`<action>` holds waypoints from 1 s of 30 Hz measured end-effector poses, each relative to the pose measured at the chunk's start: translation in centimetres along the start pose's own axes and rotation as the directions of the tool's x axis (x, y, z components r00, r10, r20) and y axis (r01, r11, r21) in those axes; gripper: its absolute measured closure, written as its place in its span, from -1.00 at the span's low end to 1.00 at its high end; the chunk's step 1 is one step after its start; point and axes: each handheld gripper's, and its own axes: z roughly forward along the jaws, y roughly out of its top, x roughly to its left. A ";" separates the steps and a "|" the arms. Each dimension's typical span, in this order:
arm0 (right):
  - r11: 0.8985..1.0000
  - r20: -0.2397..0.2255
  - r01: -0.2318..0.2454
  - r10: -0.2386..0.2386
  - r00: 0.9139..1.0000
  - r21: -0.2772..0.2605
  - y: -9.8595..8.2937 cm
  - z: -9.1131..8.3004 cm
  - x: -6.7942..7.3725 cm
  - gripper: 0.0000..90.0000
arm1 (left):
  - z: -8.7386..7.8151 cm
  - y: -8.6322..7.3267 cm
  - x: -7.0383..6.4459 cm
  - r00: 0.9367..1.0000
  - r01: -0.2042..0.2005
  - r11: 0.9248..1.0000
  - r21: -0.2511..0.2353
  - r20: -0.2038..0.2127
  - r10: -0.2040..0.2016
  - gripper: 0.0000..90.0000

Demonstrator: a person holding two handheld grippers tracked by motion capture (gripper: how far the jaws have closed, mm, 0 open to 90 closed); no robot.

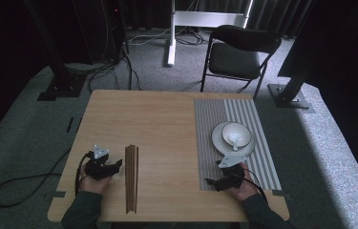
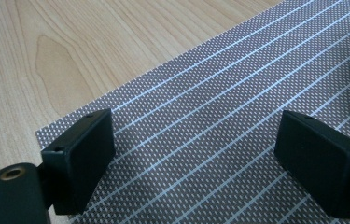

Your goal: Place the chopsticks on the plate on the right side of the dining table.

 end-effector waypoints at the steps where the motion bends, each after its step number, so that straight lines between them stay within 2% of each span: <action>1: 1.000 0.000 0.000 0.000 1.000 0.000 0.0 0.0 0.0 -0.75 | -0.1 0.0 -0.1 1.000 -0.006 1.000 0.000 -0.003 0.006 -0.20; 18: 1.000 0.000 0.000 0.000 1.000 -0.001 0.0 0.0 0.0 -0.75 | -1.3 -0.4 -1.4 0.999 -0.008 1.000 -0.013 0.044 0.008 -0.18; 30: 1.000 0.000 0.000 0.000 1.000 0.000 0.0 0.0 0.0 -0.75 | -1.6 -0.7 -2.3 0.997 -0.033 0.999 0.010 0.072 0.032 -0.16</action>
